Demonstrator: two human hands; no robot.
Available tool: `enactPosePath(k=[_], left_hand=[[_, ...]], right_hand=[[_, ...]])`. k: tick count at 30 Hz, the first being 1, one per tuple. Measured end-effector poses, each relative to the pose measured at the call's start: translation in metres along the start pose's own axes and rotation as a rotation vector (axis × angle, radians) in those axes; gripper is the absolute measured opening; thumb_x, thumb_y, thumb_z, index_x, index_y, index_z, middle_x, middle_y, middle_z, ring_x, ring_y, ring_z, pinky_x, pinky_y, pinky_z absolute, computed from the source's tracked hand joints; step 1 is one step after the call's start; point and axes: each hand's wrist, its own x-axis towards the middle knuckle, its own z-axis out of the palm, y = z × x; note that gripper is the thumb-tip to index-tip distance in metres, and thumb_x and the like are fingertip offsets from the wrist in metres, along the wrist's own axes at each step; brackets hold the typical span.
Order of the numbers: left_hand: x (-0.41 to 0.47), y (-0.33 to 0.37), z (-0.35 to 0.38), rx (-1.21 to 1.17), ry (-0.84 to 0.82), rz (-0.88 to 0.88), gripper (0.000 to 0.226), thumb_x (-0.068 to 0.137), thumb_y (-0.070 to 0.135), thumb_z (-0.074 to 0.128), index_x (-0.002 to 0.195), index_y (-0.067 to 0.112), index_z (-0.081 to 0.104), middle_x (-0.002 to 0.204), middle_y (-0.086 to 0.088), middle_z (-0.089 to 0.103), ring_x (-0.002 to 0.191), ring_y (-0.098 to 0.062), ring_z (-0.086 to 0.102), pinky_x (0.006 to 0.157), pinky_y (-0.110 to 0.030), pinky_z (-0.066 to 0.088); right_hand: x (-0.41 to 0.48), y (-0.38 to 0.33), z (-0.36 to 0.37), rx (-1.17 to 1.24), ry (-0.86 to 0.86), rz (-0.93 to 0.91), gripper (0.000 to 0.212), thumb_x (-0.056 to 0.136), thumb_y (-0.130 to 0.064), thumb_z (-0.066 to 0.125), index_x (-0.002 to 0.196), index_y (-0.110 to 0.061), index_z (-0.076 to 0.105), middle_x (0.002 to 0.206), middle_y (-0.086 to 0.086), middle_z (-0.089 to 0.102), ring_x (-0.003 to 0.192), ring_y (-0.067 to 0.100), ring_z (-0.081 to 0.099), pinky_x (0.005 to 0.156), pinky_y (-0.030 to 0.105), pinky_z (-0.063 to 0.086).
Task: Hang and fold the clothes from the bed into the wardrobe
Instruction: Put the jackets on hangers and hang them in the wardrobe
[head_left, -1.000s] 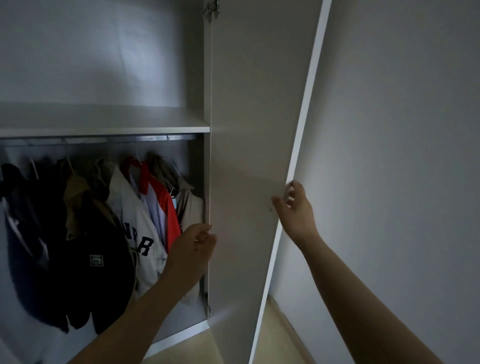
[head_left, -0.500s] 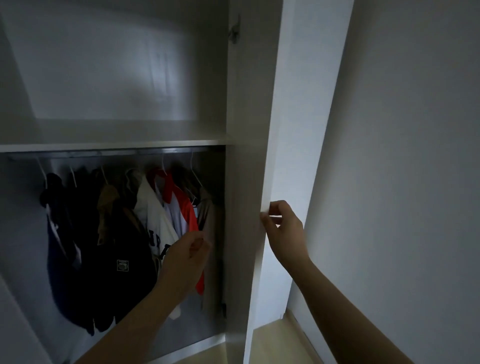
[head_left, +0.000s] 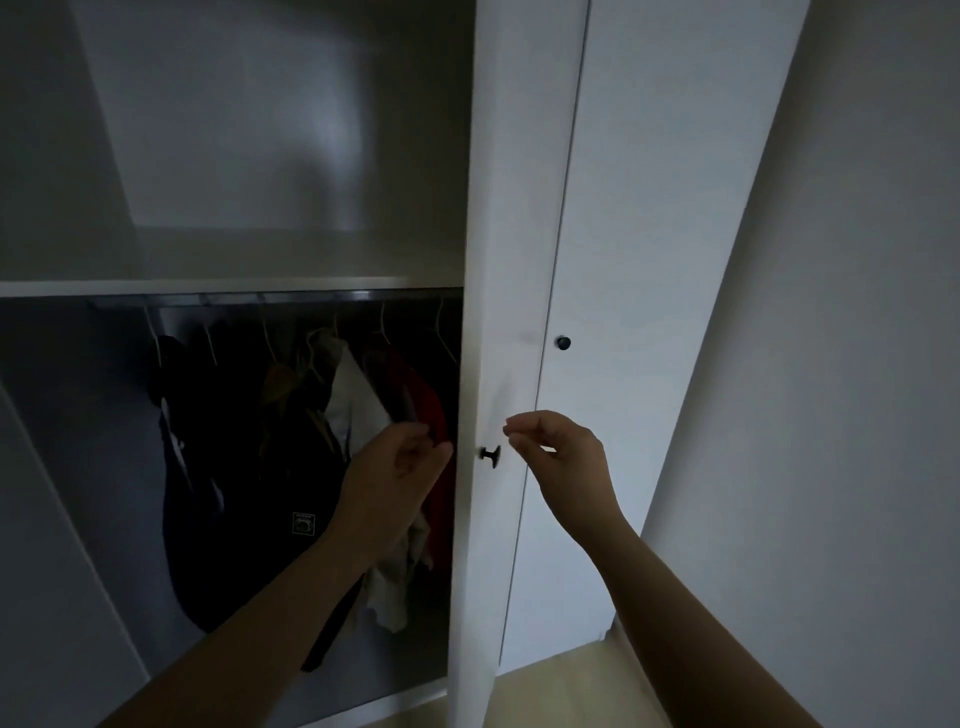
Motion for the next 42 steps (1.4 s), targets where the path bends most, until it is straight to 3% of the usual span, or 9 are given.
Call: enactPosePath(k=[4, 8, 13, 24, 29, 34, 36, 39, 42], left_hand=[[0.022, 0.005, -0.002, 0.023, -0.001, 0.052, 0.020, 0.090, 0.029, 0.063, 0.103, 0.013, 0.063, 0.092, 0.006, 0.067, 0.085, -0.004, 0.063, 0.070, -0.010, 0.047], [0.041, -0.009, -0.017, 0.164, 0.180, 0.081, 0.018, 0.094, 0.023, 0.058, 0.080, 0.011, 0.058, 0.068, 0.003, 0.058, 0.065, -0.007, 0.055, 0.056, -0.010, 0.037], [0.072, -0.023, -0.032, 0.244, 0.219, 0.050, 0.022, 0.094, 0.020, 0.058, 0.087, -0.001, 0.064, 0.077, -0.014, 0.064, 0.074, -0.026, 0.061, 0.061, -0.017, 0.042], [0.122, -0.055, -0.068, 0.235, 0.270, -0.004, 0.018, 0.095, 0.015, 0.056, 0.100, 0.000, 0.064, 0.096, -0.018, 0.067, 0.089, -0.029, 0.062, 0.075, -0.023, 0.048], [0.153, -0.076, -0.085, 0.176, 0.220, 0.011, 0.015, 0.095, 0.017, 0.055, 0.106, 0.010, 0.064, 0.090, 0.009, 0.064, 0.081, 0.002, 0.058, 0.067, -0.003, 0.042], [0.188, -0.095, -0.100, 0.133, 0.184, 0.046, 0.018, 0.096, 0.014, 0.054, 0.109, 0.006, 0.064, 0.098, 0.001, 0.066, 0.083, 0.005, 0.057, 0.068, 0.000, 0.041], [0.199, -0.100, -0.104, 0.137, 0.171, 0.061, 0.019, 0.096, 0.014, 0.054, 0.109, 0.005, 0.064, 0.101, -0.003, 0.067, 0.085, -0.003, 0.060, 0.070, -0.002, 0.041], [0.212, -0.109, -0.108, 0.131, 0.144, 0.040, 0.022, 0.097, 0.015, 0.053, 0.114, 0.005, 0.062, 0.107, -0.006, 0.067, 0.097, -0.015, 0.061, 0.084, -0.022, 0.046], [0.224, -0.116, -0.111, 0.134, 0.144, 0.026, 0.020, 0.097, 0.015, 0.052, 0.111, 0.006, 0.062, 0.107, -0.009, 0.066, 0.097, -0.018, 0.060, 0.084, -0.027, 0.045]], right_hand=[[0.006, 0.010, 0.010, -0.010, 0.046, 0.044, 0.009, 0.090, -0.014, 0.066, 0.096, -0.018, 0.072, 0.090, -0.012, 0.072, 0.086, -0.001, 0.065, 0.074, 0.007, 0.046], [0.024, 0.017, 0.014, -0.014, 0.026, 0.043, 0.008, 0.090, -0.017, 0.065, 0.094, -0.019, 0.072, 0.084, -0.010, 0.071, 0.076, 0.002, 0.063, 0.076, 0.021, 0.051], [0.060, 0.027, 0.019, -0.013, -0.044, 0.009, 0.008, 0.090, -0.017, 0.066, 0.092, -0.023, 0.071, 0.083, -0.010, 0.072, 0.081, 0.004, 0.067, 0.081, 0.032, 0.056], [0.121, 0.028, 0.075, -0.002, -0.175, -0.054, 0.010, 0.092, -0.017, 0.062, 0.095, -0.021, 0.071, 0.088, -0.009, 0.073, 0.085, 0.008, 0.067, 0.083, 0.039, 0.055], [0.135, 0.028, 0.102, -0.002, -0.131, -0.028, 0.010, 0.091, -0.018, 0.063, 0.092, -0.024, 0.070, 0.084, -0.011, 0.073, 0.082, 0.007, 0.067, 0.082, 0.040, 0.055], [0.146, 0.030, 0.124, -0.016, -0.087, 0.015, 0.014, 0.091, -0.018, 0.063, 0.089, -0.030, 0.068, 0.084, -0.011, 0.073, 0.084, 0.007, 0.068, 0.083, 0.043, 0.055], [0.149, 0.031, 0.130, -0.028, -0.077, 0.032, 0.014, 0.091, -0.018, 0.063, 0.090, -0.031, 0.068, 0.084, -0.011, 0.073, 0.085, 0.008, 0.068, 0.084, 0.043, 0.055], [0.149, 0.032, 0.138, -0.052, -0.069, 0.056, 0.013, 0.091, -0.019, 0.063, 0.089, -0.030, 0.068, 0.084, -0.012, 0.073, 0.085, 0.007, 0.068, 0.084, 0.043, 0.055], [0.150, 0.032, 0.144, -0.083, -0.060, 0.057, 0.013, 0.091, -0.019, 0.063, 0.088, -0.030, 0.068, 0.083, -0.012, 0.073, 0.084, 0.005, 0.067, 0.083, 0.041, 0.055]])
